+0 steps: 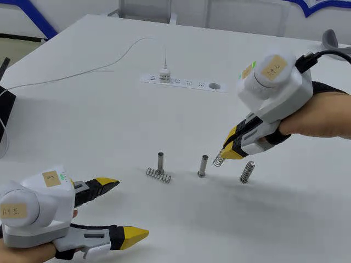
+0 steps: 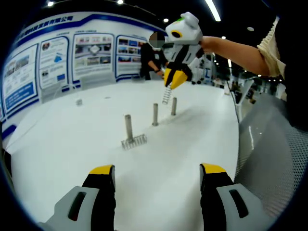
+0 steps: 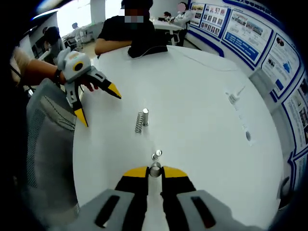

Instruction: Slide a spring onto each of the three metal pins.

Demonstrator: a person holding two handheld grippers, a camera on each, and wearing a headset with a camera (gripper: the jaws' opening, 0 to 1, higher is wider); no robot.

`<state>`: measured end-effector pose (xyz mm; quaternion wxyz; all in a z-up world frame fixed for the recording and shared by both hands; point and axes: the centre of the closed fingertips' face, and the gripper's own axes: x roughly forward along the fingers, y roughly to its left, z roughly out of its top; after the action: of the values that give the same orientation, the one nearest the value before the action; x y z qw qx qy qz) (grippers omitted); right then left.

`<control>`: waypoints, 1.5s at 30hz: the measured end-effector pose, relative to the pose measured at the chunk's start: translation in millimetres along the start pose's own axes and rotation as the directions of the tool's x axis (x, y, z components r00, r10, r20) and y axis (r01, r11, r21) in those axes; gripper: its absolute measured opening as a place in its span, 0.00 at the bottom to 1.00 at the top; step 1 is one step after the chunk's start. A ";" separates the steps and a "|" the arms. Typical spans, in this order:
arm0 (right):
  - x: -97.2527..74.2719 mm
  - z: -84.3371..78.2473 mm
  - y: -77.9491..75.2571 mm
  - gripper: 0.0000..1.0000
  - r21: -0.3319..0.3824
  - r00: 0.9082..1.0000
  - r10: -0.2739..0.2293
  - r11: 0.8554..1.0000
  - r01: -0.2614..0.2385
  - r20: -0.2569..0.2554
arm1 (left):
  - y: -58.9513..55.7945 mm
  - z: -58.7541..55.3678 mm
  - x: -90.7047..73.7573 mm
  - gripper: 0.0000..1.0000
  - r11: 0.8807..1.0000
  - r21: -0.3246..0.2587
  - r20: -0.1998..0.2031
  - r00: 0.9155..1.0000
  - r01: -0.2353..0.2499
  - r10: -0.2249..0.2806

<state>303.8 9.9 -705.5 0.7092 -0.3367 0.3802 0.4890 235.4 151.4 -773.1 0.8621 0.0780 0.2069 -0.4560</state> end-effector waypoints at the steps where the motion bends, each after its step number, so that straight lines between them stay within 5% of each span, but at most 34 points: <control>1: -0.7 0.7 -0.6 0.12 -0.002 1.000 0.000 1.000 0.000 -0.001 | -0.1 0.0 -0.1 0.72 1.000 0.000 0.000 1.000 0.000 0.000; 18: -7.8 15.0 -6.6 0.12 -0.043 1.000 0.011 0.999 -0.012 -0.013 | -0.1 -0.5 -1.5 0.72 1.000 0.001 -0.001 1.000 -0.004 0.004; 45: 8.2 22.9 -8.4 0.12 -0.053 0.997 0.064 0.996 -0.066 -0.045 | 4.1 -3.0 -4.5 0.73 1.000 -0.009 0.002 1.000 -0.018 0.018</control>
<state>318.4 30.5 -700.7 0.6751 -0.3539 0.3930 0.5143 235.7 158.1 -774.2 0.8668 0.0754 0.2074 -0.4471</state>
